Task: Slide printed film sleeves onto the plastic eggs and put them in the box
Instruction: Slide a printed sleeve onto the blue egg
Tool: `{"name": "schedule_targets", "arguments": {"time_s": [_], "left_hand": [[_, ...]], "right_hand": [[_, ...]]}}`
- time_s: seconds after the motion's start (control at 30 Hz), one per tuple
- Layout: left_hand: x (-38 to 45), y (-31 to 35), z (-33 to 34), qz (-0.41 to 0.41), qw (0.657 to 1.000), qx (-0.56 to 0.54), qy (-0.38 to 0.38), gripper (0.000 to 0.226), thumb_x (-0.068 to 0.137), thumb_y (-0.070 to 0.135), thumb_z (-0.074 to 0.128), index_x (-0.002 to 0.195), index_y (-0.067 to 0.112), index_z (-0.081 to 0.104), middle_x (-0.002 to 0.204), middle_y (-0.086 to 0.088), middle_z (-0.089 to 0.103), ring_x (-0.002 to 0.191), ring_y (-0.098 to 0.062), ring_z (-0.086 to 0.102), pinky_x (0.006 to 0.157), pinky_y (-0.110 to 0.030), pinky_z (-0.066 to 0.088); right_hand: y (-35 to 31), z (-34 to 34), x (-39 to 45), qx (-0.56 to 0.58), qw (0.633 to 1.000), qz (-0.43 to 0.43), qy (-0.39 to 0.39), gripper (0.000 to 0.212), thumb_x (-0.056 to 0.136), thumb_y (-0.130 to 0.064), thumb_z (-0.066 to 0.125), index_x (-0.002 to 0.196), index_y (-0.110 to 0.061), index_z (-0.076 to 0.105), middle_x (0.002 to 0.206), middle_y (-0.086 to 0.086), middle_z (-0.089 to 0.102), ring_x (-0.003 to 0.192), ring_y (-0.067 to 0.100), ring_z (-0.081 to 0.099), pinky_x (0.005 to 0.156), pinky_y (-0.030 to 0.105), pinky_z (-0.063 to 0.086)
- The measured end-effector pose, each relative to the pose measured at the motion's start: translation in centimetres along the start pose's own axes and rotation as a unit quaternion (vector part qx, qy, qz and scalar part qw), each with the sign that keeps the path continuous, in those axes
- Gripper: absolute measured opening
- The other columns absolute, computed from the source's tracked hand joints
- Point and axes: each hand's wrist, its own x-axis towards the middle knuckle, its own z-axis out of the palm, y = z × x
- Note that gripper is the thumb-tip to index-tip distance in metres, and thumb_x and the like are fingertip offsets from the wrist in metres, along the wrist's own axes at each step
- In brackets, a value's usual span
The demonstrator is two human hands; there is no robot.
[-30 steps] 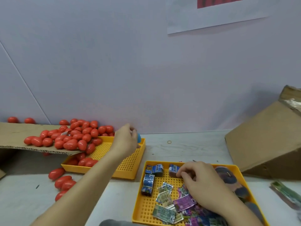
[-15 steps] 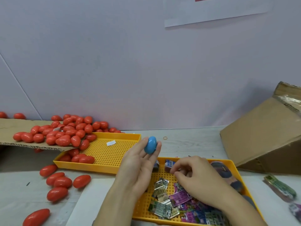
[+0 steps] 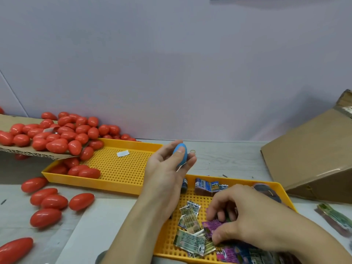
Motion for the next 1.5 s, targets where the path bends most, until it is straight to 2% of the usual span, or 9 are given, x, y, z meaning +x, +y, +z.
{"name": "schedule_targets", "arguments": {"time_s": [0.23,0.43,0.6,0.7,0.97,1.07,1.23,1.37,1.5], "left_hand": [[0.2,-0.7,-0.1,0.023,0.998,0.054,-0.003,0.019,0.092,0.001,0.063,0.111,0.001,0.066,0.101,-0.014,0.068,0.086,-0.022,0.073,0.071,-0.024,0.058],[0.3,-0.9,-0.2,0.036,0.997,0.069,-0.010,0.018,0.091,0.001,0.064,0.108,0.001,0.068,0.091,-0.011,0.071,0.085,-0.022,0.074,0.072,-0.024,0.058],[0.4,-1.2,-0.3,0.038,0.995,0.089,-0.011,0.021,0.092,0.001,0.063,0.113,0.000,0.066,0.104,-0.017,0.068,0.087,-0.022,0.074,0.072,-0.023,0.058],[0.4,-1.2,-0.3,0.038,0.995,0.091,-0.012,0.020,0.093,0.001,0.063,0.112,0.000,0.066,0.106,-0.017,0.067,0.088,-0.022,0.074,0.072,-0.023,0.058],[0.6,-1.4,-0.5,0.037,0.994,0.100,-0.025,0.014,0.094,0.004,0.062,0.108,0.002,0.067,0.103,-0.017,0.067,0.085,-0.023,0.073,0.071,-0.025,0.058],[0.7,-1.4,-0.5,0.039,0.992,0.107,-0.048,0.009,0.094,0.003,0.060,0.102,0.004,0.062,0.093,-0.016,0.069,0.077,-0.023,0.072,0.066,-0.027,0.057],[0.8,-1.8,-0.6,0.047,0.981,0.167,-0.092,0.019,0.081,0.008,0.065,0.097,0.011,0.056,0.076,-0.007,0.067,0.063,-0.021,0.064,0.056,-0.028,0.052],[0.7,-2.0,-0.8,0.035,0.968,0.220,-0.118,0.027,0.071,0.014,0.058,0.098,0.014,0.063,0.069,-0.004,0.058,0.056,-0.018,0.051,0.054,-0.031,0.045],[0.2,-2.1,-0.6,0.042,0.932,0.313,-0.175,0.018,0.075,0.032,0.074,0.089,0.020,0.073,0.063,0.000,0.056,0.050,-0.013,0.047,0.054,-0.031,0.046]], "right_hand": [[0.1,0.0,0.2,0.018,1.000,-0.008,-0.004,0.022,0.068,-0.044,0.087,0.073,-0.033,0.069,0.070,-0.016,0.065,0.063,-0.002,0.057,0.063,0.021,0.050],[0.0,0.1,0.3,0.043,0.999,-0.023,-0.004,0.017,0.072,-0.041,0.085,0.077,-0.029,0.073,0.075,-0.007,0.073,0.066,0.003,0.064,0.066,0.022,0.053],[0.4,0.2,0.5,0.035,0.998,-0.043,0.022,0.011,0.078,-0.044,0.078,0.077,-0.034,0.075,0.076,-0.014,0.073,0.073,0.002,0.067,0.065,0.017,0.051],[0.6,0.4,0.5,0.044,0.997,-0.047,0.042,0.010,0.083,-0.041,0.075,0.076,-0.035,0.074,0.075,-0.014,0.072,0.071,0.000,0.066,0.062,0.013,0.048],[1.1,0.4,0.9,0.054,0.991,-0.062,0.109,0.016,0.089,-0.042,0.066,0.076,-0.032,0.071,0.073,-0.010,0.070,0.064,0.000,0.060,0.062,0.016,0.047],[1.2,0.8,1.1,0.084,0.979,-0.072,0.174,0.021,0.092,-0.037,0.063,0.074,-0.030,0.072,0.070,-0.015,0.068,0.064,-0.003,0.059,0.060,0.009,0.043],[1.1,1.2,1.8,0.156,0.950,-0.087,0.257,0.022,0.093,-0.030,0.062,0.075,-0.028,0.073,0.070,-0.010,0.070,0.064,0.001,0.062,0.060,0.012,0.046],[1.3,1.2,2.2,0.260,0.907,-0.085,0.321,0.015,0.092,-0.022,0.065,0.080,-0.024,0.073,0.071,-0.009,0.073,0.059,0.000,0.064,0.053,0.012,0.046],[1.2,1.0,2.1,0.327,0.881,-0.084,0.330,0.013,0.089,-0.028,0.067,0.083,-0.023,0.078,0.074,0.001,0.075,0.066,0.013,0.068,0.056,0.019,0.048]]}}
